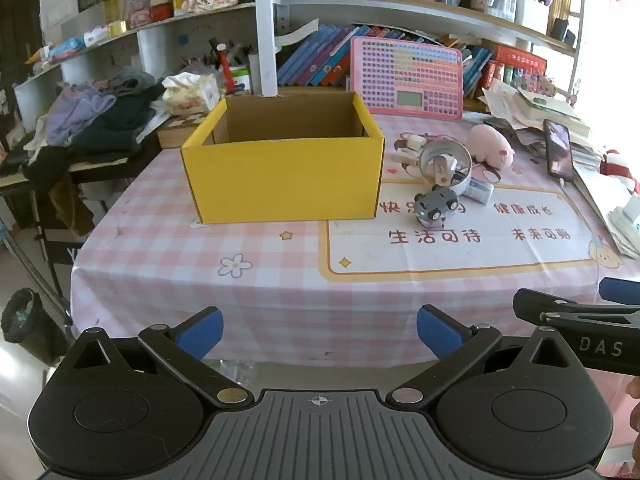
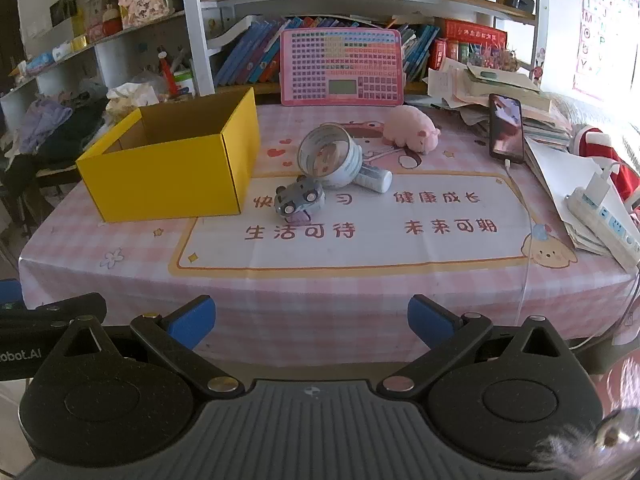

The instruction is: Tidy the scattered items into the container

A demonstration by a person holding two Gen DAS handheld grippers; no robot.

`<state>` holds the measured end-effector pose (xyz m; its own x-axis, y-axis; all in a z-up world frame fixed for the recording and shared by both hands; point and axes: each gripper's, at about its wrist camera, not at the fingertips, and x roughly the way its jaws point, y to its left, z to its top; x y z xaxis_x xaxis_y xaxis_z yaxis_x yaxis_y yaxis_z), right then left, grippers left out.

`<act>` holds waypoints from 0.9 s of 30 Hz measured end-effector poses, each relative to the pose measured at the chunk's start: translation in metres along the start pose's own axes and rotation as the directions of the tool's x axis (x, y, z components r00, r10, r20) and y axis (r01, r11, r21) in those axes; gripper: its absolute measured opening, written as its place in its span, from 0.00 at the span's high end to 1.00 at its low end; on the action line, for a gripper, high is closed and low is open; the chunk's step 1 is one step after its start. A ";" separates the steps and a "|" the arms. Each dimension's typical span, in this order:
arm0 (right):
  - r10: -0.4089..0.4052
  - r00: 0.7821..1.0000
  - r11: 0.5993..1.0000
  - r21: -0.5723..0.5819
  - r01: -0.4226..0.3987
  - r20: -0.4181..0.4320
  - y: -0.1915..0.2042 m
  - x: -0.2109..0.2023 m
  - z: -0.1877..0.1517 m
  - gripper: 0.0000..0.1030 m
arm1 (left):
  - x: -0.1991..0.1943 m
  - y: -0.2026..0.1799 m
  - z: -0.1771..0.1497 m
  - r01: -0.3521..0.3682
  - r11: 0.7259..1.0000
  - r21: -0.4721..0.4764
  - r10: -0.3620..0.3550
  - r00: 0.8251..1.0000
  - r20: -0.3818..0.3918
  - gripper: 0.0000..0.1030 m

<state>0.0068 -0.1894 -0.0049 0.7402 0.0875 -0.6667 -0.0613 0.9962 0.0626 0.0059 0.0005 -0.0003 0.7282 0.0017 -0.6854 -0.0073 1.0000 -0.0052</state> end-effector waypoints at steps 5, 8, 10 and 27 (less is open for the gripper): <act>0.004 1.000 1.000 -0.011 -0.004 -0.015 0.003 0.002 0.000 0.00 | 0.002 0.001 0.000 -0.002 1.000 -0.001 0.002 1.000 -0.010 0.00; 0.002 1.000 1.000 -0.011 -0.002 -0.016 0.004 0.002 0.000 0.00 | 0.003 0.002 0.000 -0.001 1.000 -0.002 0.001 1.000 -0.014 0.00; 0.000 1.000 1.000 -0.012 -0.001 -0.018 0.004 0.002 0.000 0.00 | 0.004 0.003 0.000 0.000 1.000 -0.003 -0.001 1.000 -0.018 0.00; -0.020 1.000 1.000 -0.020 0.020 -0.012 0.007 0.002 0.000 0.00 | 0.008 0.004 -0.002 0.026 1.000 -0.004 -0.027 0.999 -0.028 0.00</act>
<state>0.0080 -0.1820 -0.0053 0.7333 0.0677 -0.6766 -0.0599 0.9976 0.0350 0.0106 0.0048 -0.0069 0.7089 -0.0251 -0.7048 0.0095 0.9996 -0.0260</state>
